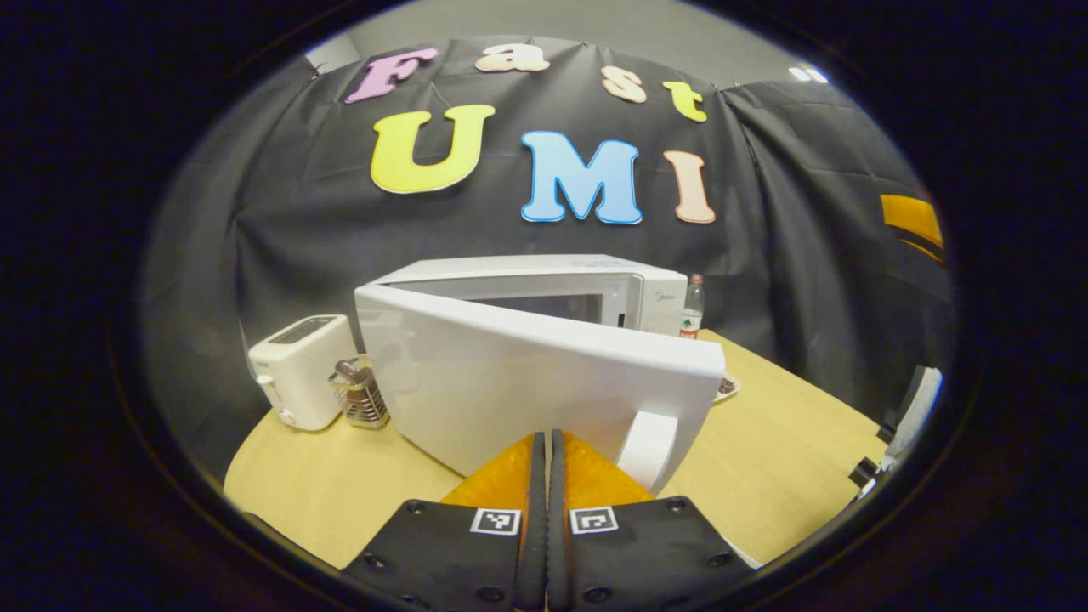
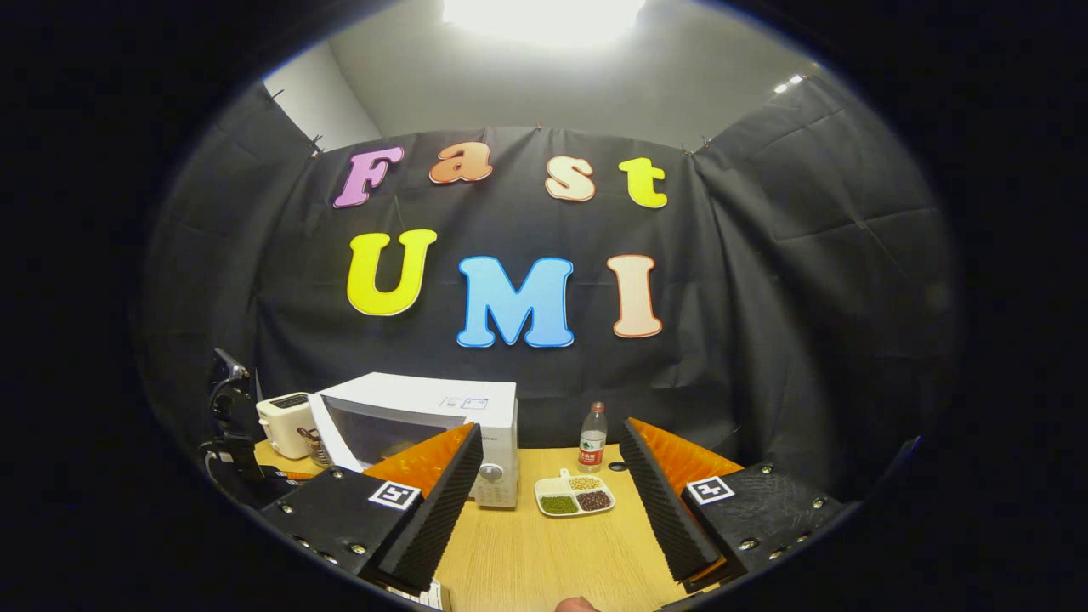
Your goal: Open the microwave oven with the left hand, put the food in, and close the microwave oven.
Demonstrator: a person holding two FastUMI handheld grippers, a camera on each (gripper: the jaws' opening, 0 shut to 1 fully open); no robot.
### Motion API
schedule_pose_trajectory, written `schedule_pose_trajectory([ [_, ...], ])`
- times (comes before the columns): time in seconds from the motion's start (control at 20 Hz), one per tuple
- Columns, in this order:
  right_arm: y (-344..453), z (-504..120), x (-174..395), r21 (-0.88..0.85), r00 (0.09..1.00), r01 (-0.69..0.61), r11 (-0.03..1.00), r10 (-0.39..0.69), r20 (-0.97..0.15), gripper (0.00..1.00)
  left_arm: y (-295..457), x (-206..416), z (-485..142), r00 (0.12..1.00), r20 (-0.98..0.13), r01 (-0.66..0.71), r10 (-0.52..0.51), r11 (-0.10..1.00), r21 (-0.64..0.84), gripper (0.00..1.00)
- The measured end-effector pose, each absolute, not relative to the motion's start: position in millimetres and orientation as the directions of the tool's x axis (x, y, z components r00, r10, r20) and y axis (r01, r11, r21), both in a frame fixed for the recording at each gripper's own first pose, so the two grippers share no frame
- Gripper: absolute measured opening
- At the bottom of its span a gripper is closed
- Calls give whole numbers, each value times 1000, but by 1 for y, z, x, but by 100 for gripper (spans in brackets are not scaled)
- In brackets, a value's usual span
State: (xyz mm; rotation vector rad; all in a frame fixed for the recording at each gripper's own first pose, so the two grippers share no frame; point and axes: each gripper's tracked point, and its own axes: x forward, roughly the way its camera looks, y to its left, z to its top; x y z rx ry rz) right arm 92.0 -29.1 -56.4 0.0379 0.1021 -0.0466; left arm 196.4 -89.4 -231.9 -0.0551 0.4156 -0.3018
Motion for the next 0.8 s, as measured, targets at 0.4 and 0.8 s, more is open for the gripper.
schedule_pose_trajectory([
  [0.4, -39, -62, 98, 8, 981, 154, 988, -152, -121, 98, -110, 241, -242, 846, -381, 350, -372, 928, -129, 7],
  [0.8, -49, -70, 99, 9, 960, 237, 972, -232, -154, 98, -122, 287, -249, 840, -373, 371, -394, 919, -136, 7],
])
